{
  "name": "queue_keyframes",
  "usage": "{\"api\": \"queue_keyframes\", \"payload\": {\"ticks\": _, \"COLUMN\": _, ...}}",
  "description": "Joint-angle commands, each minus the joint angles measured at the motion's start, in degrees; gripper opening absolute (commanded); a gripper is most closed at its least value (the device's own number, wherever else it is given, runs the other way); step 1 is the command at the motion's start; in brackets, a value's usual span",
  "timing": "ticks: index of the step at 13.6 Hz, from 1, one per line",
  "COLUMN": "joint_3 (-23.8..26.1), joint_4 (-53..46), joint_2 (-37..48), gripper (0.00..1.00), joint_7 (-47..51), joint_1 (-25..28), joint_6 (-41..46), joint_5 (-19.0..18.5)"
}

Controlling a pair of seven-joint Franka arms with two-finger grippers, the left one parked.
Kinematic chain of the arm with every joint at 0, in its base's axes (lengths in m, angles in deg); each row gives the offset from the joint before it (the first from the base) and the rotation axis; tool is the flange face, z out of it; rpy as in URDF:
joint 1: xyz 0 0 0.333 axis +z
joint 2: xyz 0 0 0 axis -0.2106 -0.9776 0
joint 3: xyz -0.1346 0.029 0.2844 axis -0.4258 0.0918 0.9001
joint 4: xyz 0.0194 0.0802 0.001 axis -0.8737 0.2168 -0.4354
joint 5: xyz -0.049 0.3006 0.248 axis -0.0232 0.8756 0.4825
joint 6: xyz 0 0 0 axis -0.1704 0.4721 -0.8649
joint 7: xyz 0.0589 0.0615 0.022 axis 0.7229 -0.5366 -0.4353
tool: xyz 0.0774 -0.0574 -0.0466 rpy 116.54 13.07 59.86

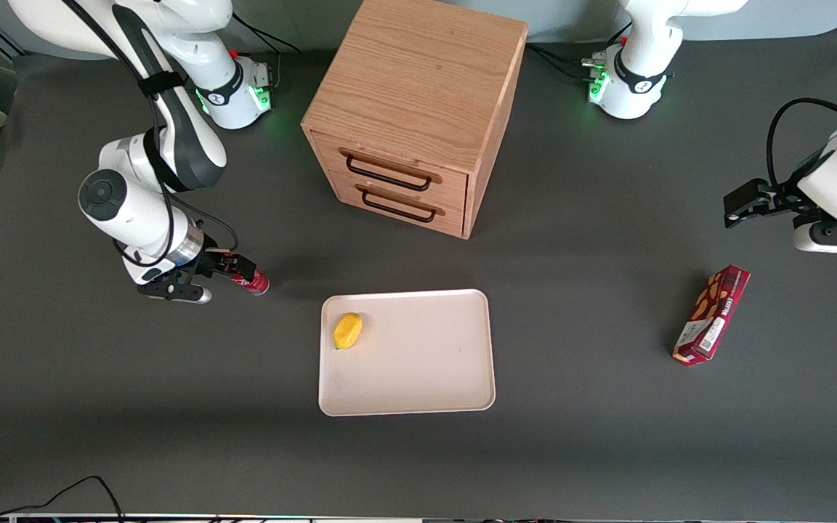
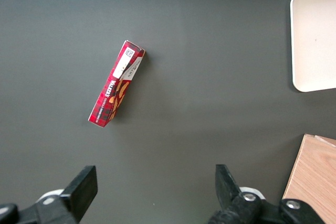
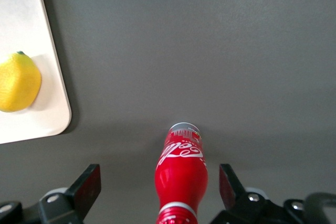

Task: Place coke bottle on tray
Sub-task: 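Close the right gripper around the red Coca-Cola bottle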

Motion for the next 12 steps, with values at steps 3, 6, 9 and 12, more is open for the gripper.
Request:
{"api": "queue_keyframes", "payload": {"ticks": 3, "joint_3": 0.43, "joint_4": 1.89, "joint_2": 0.96, "gripper": 1.0, "joint_7": -0.26, "joint_1": -0.13, "joint_6": -0.5, "joint_5": 2.92}}
{"api": "queue_keyframes", "payload": {"ticks": 6, "joint_3": 0.43, "joint_4": 2.24, "joint_2": 1.75, "gripper": 0.9, "joint_7": -0.26, "joint_1": -0.48, "joint_6": 0.73, "joint_5": 3.0}}
{"api": "queue_keyframes", "payload": {"ticks": 9, "joint_3": 0.43, "joint_4": 2.24, "joint_2": 2.19, "gripper": 0.4, "joint_7": -0.53, "joint_1": -0.57, "joint_6": 2.05, "joint_5": 3.0}}
{"api": "queue_keyframes", "payload": {"ticks": 12, "joint_3": 0.43, "joint_4": 2.24, "joint_2": 2.19, "gripper": 0.0, "joint_7": -0.7, "joint_1": -0.57, "joint_6": 2.76, "joint_5": 3.0}}
